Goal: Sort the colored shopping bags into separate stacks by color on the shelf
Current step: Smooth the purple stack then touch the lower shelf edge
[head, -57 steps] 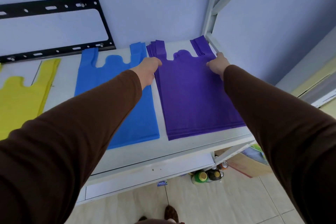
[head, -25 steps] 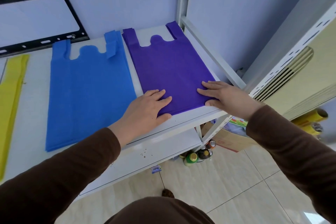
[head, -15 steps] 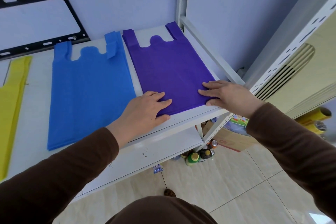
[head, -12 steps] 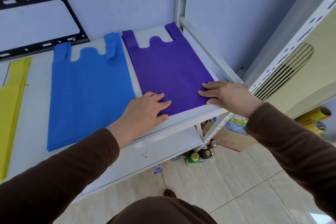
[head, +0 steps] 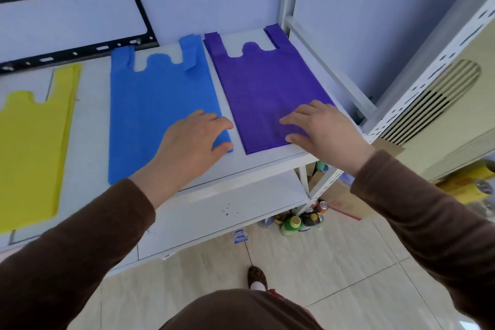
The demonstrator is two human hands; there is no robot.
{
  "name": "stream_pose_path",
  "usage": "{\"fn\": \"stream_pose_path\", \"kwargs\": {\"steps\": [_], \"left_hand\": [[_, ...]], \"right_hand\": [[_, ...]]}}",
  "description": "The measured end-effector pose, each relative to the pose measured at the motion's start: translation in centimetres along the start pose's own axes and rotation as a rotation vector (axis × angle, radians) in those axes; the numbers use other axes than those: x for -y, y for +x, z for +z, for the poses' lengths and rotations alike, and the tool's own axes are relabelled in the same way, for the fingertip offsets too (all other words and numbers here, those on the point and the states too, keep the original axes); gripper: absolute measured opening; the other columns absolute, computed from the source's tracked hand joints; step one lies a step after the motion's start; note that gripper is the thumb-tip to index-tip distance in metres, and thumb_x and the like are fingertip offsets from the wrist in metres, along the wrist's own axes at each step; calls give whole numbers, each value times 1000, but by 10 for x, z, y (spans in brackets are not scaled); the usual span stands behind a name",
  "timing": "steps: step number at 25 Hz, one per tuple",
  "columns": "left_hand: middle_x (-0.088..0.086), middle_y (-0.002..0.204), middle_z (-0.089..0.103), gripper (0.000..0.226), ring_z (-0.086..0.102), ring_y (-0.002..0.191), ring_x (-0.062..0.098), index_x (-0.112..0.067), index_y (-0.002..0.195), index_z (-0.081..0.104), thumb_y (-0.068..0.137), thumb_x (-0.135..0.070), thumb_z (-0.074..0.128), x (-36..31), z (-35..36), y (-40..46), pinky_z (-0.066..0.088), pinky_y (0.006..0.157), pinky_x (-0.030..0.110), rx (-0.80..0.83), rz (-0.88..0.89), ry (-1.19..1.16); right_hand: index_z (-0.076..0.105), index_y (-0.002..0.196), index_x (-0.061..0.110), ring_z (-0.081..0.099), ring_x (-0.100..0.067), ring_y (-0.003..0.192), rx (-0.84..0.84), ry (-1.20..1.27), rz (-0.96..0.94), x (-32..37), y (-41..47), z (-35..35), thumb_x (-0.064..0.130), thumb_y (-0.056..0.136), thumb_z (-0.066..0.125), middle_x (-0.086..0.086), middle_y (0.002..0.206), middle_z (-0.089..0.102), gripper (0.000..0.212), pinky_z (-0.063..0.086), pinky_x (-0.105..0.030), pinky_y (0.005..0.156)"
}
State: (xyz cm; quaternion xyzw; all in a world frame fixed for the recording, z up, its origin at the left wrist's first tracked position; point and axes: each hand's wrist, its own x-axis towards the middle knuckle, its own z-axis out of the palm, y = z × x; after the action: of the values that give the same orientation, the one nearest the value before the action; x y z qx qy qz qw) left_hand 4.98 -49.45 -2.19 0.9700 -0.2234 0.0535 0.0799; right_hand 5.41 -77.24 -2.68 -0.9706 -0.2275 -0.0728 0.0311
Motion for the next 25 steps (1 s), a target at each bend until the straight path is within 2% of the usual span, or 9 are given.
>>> {"fn": "stream_pose_path", "kwargs": {"steps": [4,7,12,14,20,25], "left_hand": [[-13,104,61,30,54,104,13,-33,117,59,93,-50,51,45,-22,-81,49,71,35,-32,-60,2],[-12,99,61,28,55,100,15,-33,115,61,92,-48,53,86,-34,-164,49,70,35,-57,-91,9],[-15,100,61,22,54,100,12,-37,111,61,92,-46,53,146,-46,-295,48,70,33,-17,-179,-32],[-17,98,61,21,55,99,11,-37,109,61,91,-46,54,161,-47,-344,49,73,34,3,-212,-51],[-16,101,62,22,56,100,9,-38,112,61,92,-44,54,199,-17,-475,50,73,32,125,-406,-59],[-11,108,64,26,58,107,14,-32,116,63,92,-39,56,250,16,-571,51,82,37,275,-513,-86]], "right_hand": [[56,127,29,55,-16,98,-42,6,-47,92,-7,-1,43,93,53,7,109,64,37,44,-32,85],[57,123,28,55,-18,98,-54,32,-55,173,-21,5,43,91,54,7,105,65,35,45,-34,83],[60,117,28,56,-16,92,-14,144,-63,312,-53,24,41,91,56,9,96,64,30,40,-30,78],[61,116,26,56,-16,88,16,203,-87,361,-65,30,39,90,58,8,92,64,29,43,-31,76],[61,113,25,57,-18,86,122,253,-204,467,-86,72,36,90,58,7,91,64,26,45,-33,72],[61,113,24,57,-23,90,192,280,-229,556,-89,120,34,90,57,2,95,64,26,45,-36,73]]}}
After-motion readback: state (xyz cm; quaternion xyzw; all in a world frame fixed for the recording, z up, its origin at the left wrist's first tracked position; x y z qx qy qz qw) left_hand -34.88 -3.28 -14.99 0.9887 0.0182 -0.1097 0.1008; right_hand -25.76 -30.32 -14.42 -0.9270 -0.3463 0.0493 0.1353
